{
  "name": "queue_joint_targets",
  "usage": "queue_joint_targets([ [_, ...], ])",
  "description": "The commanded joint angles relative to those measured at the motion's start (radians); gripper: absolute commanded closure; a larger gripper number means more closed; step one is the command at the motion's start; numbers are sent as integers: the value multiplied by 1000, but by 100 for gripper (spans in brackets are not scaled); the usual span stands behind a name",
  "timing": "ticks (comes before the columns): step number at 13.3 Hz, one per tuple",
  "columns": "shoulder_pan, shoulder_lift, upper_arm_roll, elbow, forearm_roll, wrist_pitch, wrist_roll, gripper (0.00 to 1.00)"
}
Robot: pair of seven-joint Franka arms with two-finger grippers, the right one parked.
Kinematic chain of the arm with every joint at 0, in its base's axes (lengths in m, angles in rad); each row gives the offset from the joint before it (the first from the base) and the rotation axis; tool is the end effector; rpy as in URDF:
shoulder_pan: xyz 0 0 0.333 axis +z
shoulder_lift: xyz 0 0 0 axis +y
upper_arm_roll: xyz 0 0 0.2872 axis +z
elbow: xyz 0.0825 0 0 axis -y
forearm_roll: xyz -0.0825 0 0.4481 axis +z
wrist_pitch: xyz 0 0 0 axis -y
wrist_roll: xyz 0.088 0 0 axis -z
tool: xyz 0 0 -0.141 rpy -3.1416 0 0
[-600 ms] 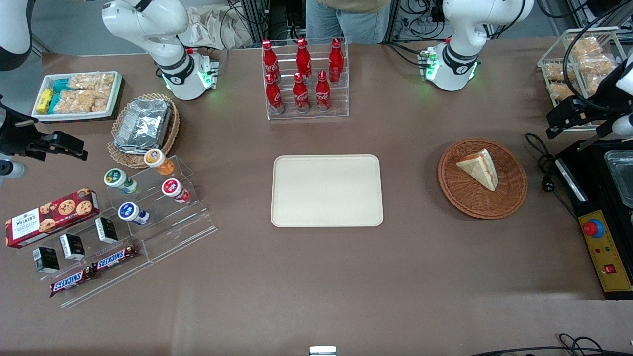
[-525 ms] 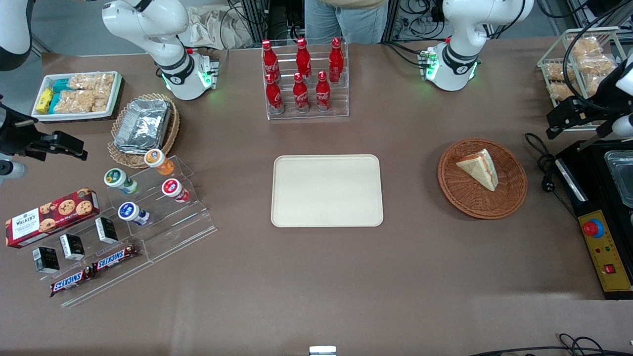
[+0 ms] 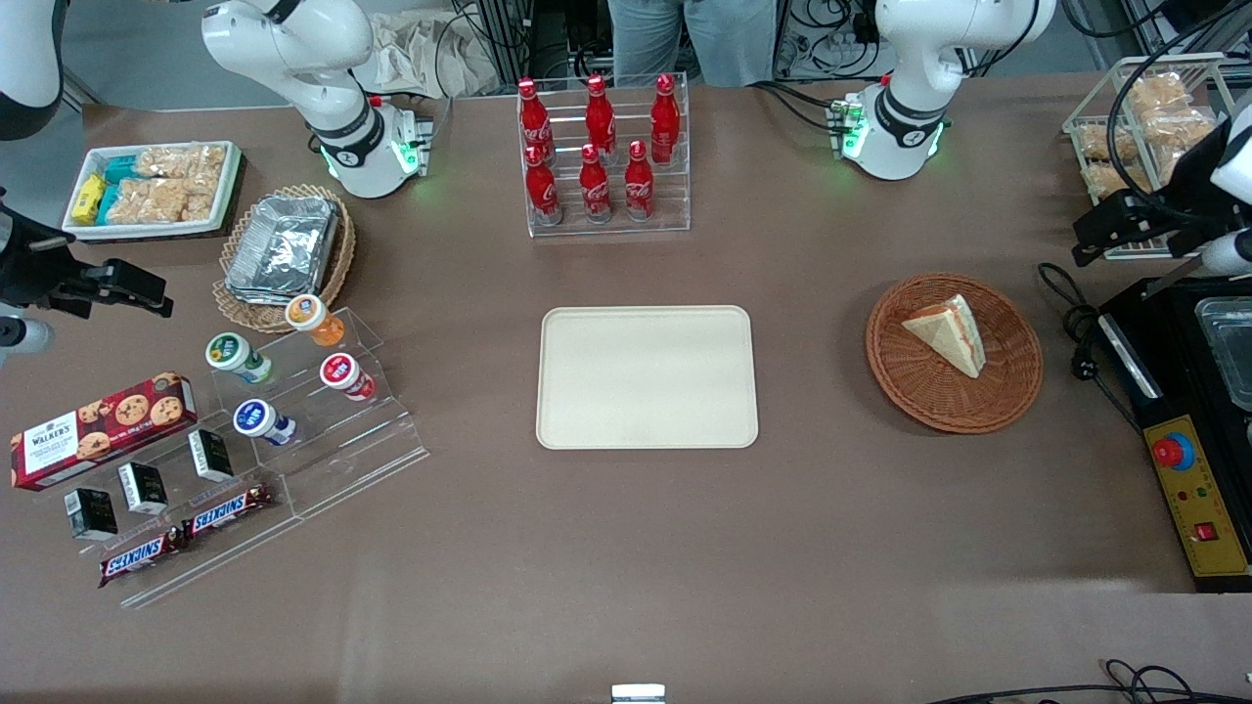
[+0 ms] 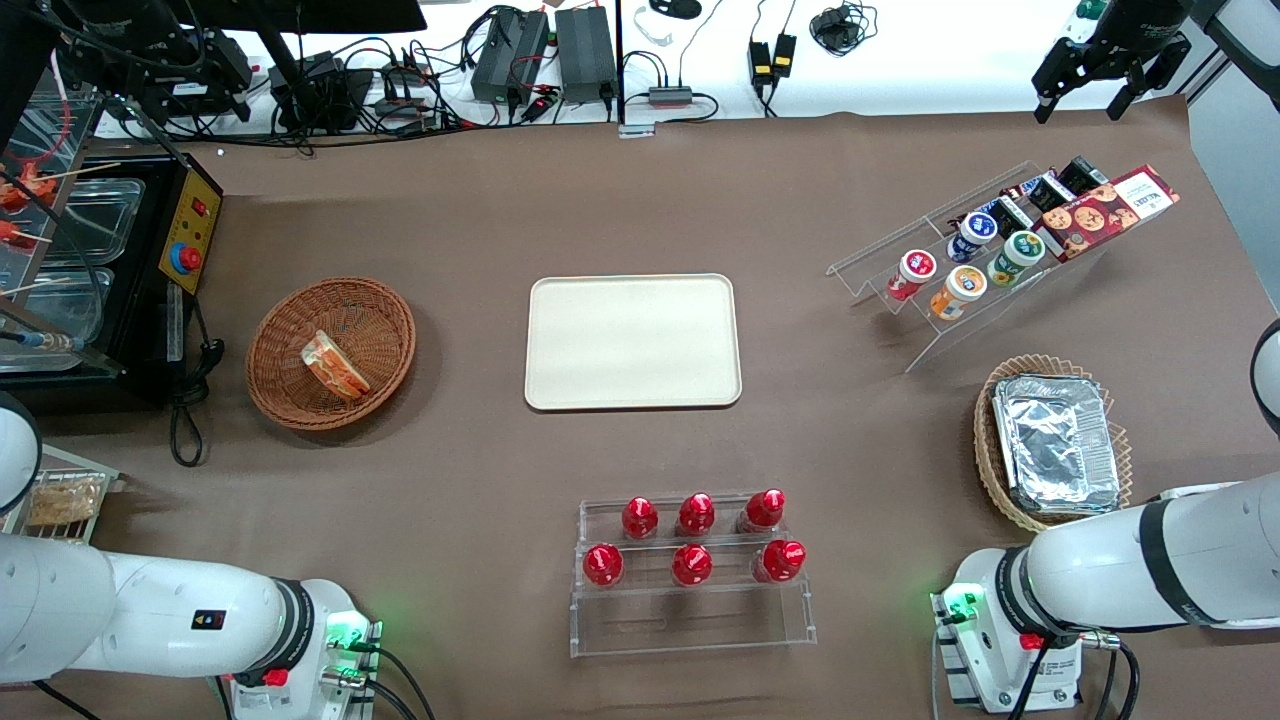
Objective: Place sandwich from basket to tray
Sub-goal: 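Raise the left gripper from its rest pose toward the wicker basket, then lower the open left gripper over the wrapped sandwich in the basket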
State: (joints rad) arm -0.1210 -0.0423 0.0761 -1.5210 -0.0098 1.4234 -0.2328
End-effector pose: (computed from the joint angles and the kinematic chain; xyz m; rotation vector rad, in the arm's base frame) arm 0.5884 -0.0271 0.6011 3.1215 0.2920 -0.0889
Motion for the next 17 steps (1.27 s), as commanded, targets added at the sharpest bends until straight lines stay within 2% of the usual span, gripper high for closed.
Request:
queue_joint_targets([
  [1,7,-107,-1,-126,-24,-35,-172,0],
  [3,9,-236,7,-300,-19,-6,-223,0],
  [5,8,-371,10,-503,-18,121,-359,0],
  [7,6,-432,2,-632,-9,215,-431,0],
  [11,8,-424,4,-720,23,302,-444,0],
  [14,9,-369,5,-881,34,544,-505,0],
  [17,9,-239,5,-953,34,733,-594,0],
])
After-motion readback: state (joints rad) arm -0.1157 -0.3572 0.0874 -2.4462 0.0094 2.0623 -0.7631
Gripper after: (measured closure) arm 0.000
